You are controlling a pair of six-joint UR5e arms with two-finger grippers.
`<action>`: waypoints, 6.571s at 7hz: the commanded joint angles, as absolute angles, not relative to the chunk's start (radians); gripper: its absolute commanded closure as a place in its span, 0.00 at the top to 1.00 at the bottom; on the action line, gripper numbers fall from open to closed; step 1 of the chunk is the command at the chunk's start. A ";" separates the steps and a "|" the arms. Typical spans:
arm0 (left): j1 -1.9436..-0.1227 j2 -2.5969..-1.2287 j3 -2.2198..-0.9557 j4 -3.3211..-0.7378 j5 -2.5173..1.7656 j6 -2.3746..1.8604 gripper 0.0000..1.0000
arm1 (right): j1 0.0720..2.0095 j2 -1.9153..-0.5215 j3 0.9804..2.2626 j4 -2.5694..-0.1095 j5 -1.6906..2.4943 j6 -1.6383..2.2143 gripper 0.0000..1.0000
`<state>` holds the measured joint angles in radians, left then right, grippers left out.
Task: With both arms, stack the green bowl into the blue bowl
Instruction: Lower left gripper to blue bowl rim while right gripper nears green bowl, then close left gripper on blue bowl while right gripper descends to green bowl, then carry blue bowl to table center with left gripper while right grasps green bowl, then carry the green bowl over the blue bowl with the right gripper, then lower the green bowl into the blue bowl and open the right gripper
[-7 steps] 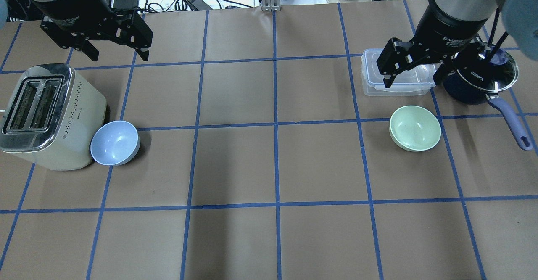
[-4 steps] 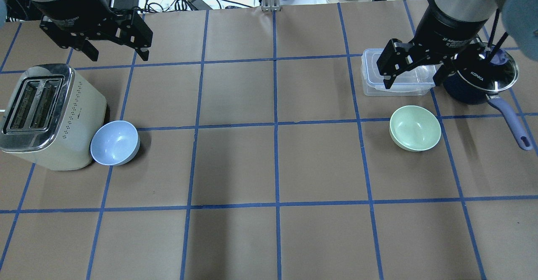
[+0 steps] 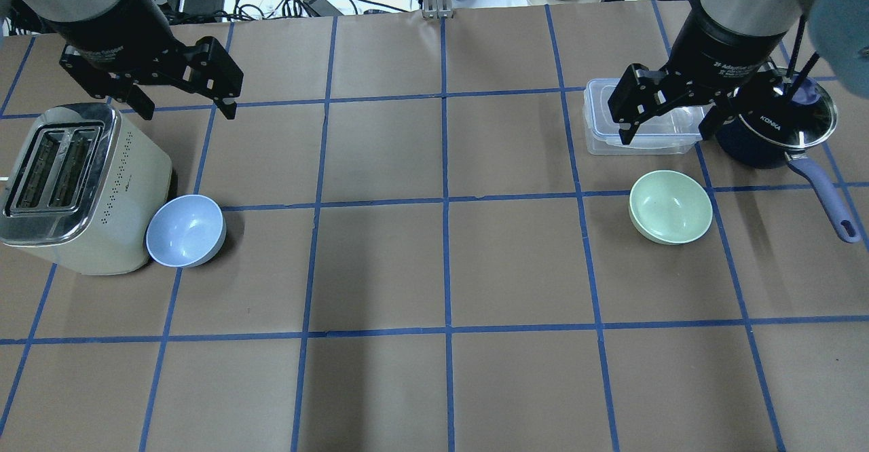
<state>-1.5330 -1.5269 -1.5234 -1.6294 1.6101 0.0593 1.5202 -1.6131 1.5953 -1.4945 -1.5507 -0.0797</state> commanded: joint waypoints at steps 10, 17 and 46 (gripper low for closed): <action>-1.312 -1.765 -2.075 -1.008 1.649 0.287 0.77 | 1.246 -1.444 1.687 -1.727 -1.586 -0.251 1.00; -1.388 -1.806 -1.994 -0.983 1.661 0.305 0.00 | 1.180 -1.217 1.868 -2.049 -1.582 -0.304 1.00; -1.493 -1.588 -1.450 -1.652 1.557 0.124 1.00 | 1.753 -1.138 1.660 -1.983 -1.249 0.143 1.00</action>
<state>-1.4987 -1.5700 -1.4900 -1.6131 1.5640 0.1252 1.7533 -1.1429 1.6633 -1.9831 -1.2431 0.1423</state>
